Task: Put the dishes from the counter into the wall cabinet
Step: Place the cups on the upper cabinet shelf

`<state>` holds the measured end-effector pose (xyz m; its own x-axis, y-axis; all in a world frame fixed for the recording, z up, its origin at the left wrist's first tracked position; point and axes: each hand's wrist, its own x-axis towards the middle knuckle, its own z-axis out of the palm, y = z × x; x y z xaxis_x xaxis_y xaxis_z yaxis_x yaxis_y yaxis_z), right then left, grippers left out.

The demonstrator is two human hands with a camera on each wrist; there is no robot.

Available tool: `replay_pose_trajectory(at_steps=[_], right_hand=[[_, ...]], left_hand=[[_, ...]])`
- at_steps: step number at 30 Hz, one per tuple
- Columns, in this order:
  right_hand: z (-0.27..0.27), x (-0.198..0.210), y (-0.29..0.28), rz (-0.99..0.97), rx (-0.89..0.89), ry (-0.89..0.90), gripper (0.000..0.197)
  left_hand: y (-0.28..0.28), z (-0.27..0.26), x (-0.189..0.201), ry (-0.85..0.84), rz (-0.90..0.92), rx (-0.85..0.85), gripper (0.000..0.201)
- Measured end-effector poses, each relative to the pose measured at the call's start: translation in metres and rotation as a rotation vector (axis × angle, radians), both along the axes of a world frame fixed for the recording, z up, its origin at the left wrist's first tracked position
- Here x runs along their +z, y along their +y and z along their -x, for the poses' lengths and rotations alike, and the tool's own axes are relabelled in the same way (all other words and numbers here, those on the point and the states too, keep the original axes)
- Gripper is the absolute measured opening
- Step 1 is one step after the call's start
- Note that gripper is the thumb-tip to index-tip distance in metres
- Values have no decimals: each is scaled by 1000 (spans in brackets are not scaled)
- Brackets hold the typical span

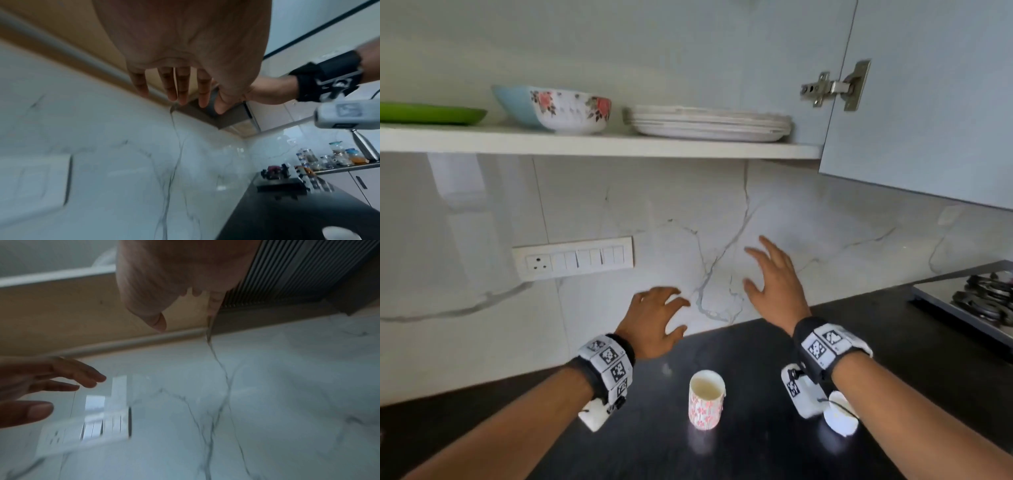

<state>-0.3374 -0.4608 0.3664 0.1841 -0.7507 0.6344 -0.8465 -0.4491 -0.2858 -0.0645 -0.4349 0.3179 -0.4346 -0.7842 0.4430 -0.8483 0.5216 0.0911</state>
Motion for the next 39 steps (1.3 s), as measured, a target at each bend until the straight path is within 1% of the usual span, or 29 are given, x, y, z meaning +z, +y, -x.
replay_pose_trajectory(at_steps=[2,5,8,10,13,16,20,23,27,33,39], right_hand=[[-3,-48,8,-192,21,50,59],[-13,-118,19,-465,47,117,63],[-23,-168,25,-657,59,113,74],[-28,-192,25,-733,55,93,81],[-35,-214,22,-817,33,6,95],[-41,-226,18,-876,7,-79,108],[-52,-242,14,-925,-15,-167,112],[-57,-251,16,-899,-40,-269,108],[-59,-258,17,-872,-63,-332,101],[-60,-256,14,-873,-48,-352,97],[-55,-255,25,-852,-91,-359,94]], left_hand=[[6,-7,-47,-50,-254,107,75],[21,-19,-120,-157,-610,224,85],[34,-33,-171,-160,-839,307,102],[39,-41,-191,-171,-939,332,112],[43,-51,-207,-182,-1015,340,121],[44,-57,-215,-197,-1057,327,124],[43,-57,-220,-189,-1067,316,124],[42,-57,-223,-174,-1067,315,123],[43,-57,-226,-149,-1062,311,120],[42,-58,-230,-138,-1064,310,121],[40,-57,-231,-141,-1068,310,121]])
